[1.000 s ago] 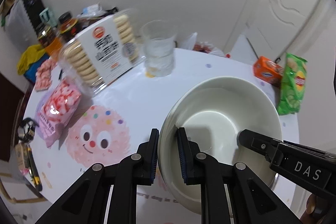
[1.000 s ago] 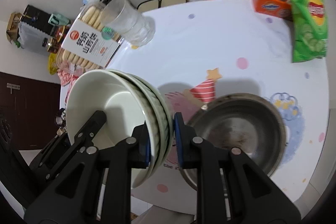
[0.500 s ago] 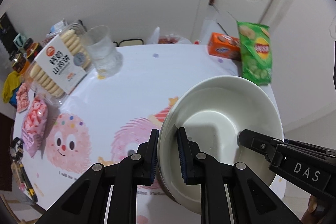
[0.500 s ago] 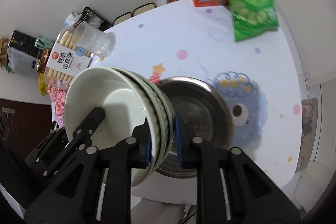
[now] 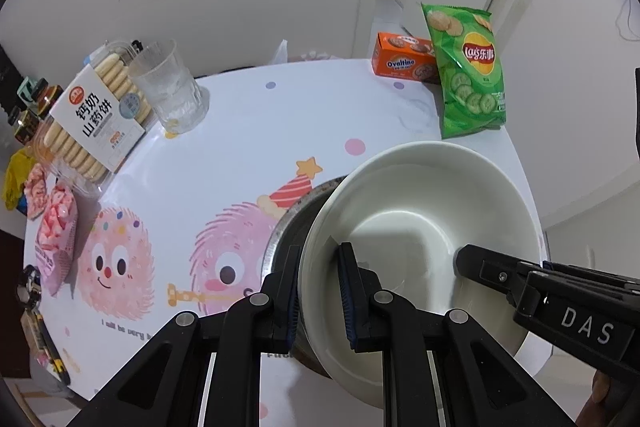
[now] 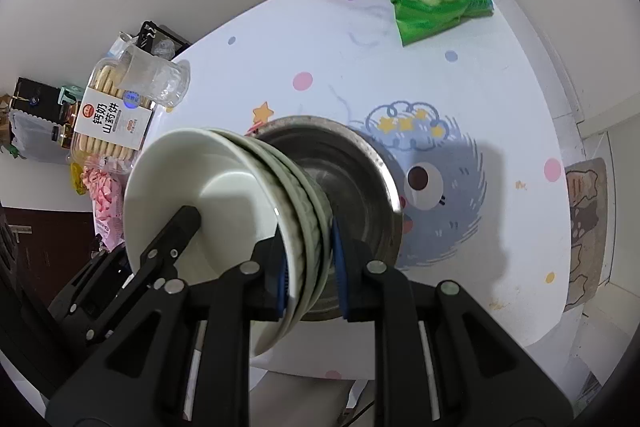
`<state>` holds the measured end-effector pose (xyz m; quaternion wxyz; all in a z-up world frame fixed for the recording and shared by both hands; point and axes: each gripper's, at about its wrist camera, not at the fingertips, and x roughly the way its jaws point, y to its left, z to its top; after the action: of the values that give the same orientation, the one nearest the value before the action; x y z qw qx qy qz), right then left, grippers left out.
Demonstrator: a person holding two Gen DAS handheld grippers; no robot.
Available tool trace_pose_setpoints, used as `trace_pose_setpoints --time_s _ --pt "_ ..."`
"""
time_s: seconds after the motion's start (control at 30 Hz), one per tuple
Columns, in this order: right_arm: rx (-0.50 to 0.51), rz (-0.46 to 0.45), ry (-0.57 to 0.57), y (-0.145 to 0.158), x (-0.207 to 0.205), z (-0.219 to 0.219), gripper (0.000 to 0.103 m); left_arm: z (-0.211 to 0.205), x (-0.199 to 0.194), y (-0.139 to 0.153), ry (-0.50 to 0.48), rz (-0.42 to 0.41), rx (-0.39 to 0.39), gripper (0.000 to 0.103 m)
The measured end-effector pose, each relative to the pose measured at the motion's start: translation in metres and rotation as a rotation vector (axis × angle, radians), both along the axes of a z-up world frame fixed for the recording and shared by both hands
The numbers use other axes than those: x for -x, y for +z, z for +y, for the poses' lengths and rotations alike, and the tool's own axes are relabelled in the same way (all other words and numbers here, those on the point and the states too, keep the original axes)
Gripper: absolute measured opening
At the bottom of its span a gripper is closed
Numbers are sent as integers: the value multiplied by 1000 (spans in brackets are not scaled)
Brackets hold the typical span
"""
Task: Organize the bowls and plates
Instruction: 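Lower the bowl stack into the steel bowl with both grippers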
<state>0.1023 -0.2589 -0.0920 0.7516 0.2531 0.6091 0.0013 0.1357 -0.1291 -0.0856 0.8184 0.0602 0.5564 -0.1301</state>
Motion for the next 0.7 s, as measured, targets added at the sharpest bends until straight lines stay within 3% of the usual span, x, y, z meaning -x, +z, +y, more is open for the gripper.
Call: trace_pose_setpoints --time_s 0.7 --pt "11 74 34 -37 -7 6 22 -3 -4 -38 6 71 -30 17"
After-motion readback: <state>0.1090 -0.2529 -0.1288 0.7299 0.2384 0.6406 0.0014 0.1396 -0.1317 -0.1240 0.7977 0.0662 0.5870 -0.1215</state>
